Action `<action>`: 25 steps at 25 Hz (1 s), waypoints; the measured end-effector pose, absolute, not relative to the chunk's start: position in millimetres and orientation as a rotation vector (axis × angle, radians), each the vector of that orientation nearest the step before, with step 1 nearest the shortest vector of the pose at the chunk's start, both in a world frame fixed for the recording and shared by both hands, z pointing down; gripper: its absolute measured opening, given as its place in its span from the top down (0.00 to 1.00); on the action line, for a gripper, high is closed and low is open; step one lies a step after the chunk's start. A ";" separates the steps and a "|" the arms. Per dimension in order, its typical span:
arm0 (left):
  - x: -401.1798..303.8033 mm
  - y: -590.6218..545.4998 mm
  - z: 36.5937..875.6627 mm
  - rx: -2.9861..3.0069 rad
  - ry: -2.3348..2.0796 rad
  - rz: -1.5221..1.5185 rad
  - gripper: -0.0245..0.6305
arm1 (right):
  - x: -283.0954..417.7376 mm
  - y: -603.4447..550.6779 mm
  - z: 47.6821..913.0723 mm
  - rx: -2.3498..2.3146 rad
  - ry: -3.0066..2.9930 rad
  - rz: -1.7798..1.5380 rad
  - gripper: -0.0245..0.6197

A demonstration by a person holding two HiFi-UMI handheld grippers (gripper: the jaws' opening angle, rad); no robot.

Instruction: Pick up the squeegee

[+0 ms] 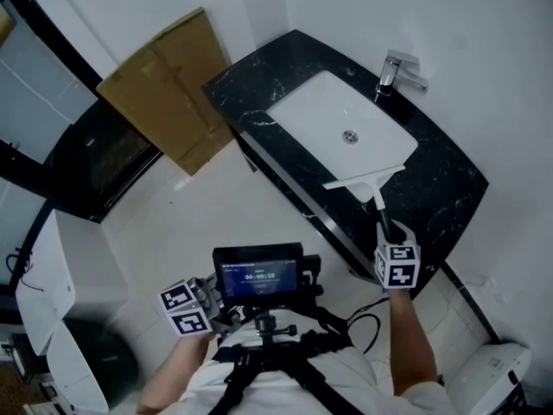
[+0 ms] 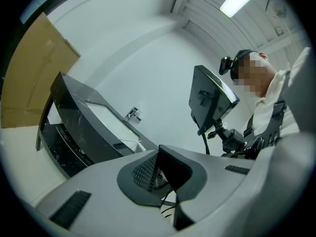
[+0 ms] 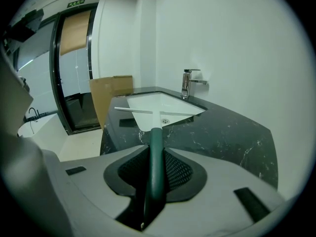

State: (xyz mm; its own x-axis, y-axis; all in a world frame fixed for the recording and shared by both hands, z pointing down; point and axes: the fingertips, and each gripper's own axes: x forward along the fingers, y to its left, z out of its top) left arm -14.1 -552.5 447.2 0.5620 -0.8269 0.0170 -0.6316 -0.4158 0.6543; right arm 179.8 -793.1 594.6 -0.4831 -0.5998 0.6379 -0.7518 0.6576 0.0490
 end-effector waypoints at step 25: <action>-20.6 -540.2 452.2 2.155 -1.263 -0.430 0.97 | 175.3 -784.8 563.5 1.012 -2.280 0.311 0.84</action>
